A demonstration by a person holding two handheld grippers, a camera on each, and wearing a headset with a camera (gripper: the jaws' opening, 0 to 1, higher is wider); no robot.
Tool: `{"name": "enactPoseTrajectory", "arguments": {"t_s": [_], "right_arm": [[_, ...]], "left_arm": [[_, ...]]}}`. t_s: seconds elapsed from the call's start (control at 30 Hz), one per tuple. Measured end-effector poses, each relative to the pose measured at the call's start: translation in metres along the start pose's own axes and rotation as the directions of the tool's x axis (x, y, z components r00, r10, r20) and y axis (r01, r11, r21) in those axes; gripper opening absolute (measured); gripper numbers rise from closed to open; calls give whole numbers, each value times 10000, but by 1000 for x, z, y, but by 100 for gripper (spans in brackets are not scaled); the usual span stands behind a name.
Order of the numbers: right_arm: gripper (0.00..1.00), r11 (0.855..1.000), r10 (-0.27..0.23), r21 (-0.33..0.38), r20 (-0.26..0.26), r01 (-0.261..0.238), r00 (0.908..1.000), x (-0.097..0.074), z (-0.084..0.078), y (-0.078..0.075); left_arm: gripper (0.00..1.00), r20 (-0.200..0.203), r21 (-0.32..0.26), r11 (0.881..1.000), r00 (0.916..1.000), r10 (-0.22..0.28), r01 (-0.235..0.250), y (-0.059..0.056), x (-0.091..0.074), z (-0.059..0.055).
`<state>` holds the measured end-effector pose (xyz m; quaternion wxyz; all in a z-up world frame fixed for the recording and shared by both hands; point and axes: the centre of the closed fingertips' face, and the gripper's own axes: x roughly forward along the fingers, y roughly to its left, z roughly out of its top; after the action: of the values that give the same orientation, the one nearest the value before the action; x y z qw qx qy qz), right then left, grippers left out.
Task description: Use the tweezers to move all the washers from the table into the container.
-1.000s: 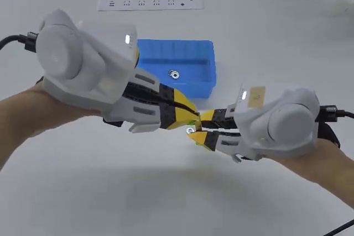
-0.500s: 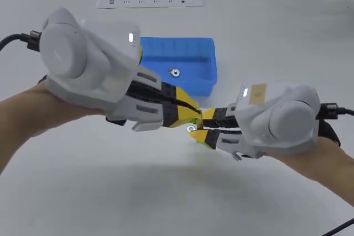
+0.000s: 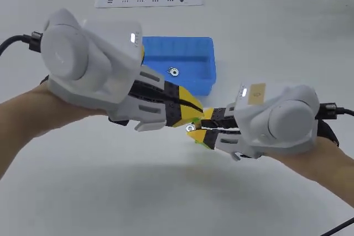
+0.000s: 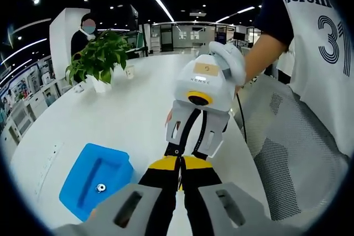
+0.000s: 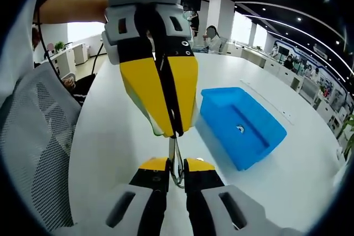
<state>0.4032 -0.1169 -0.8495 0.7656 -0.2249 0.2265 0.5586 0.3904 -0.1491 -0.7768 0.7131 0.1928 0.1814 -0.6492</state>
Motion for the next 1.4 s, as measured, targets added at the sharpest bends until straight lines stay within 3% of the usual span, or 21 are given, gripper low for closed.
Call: {"name": "enactPoseTrajectory", "arguments": {"t_s": [0.37,0.73,0.93,1.4], "right_arm": [[11,9999,19,-114,87,-18,10000,0,4,2],[10,9993,-75,-374,306,86,9995,-1,19,-2],[11,9989,-50,-474,72,54,10000,0,10,4],[12,10000,35,-73,101,-35,9999,2,4,1]], "left_arm": [[5,-96,195,9998,9999,-28,30,-1,-4,1],[5,-202,480,9988,9998,85,-76,3,-16,9],[5,-207,485,9988,9998,-22,32,-2,-9,2],[5,-296,405,9990,9994,-169,181,0,-3,0]]}}
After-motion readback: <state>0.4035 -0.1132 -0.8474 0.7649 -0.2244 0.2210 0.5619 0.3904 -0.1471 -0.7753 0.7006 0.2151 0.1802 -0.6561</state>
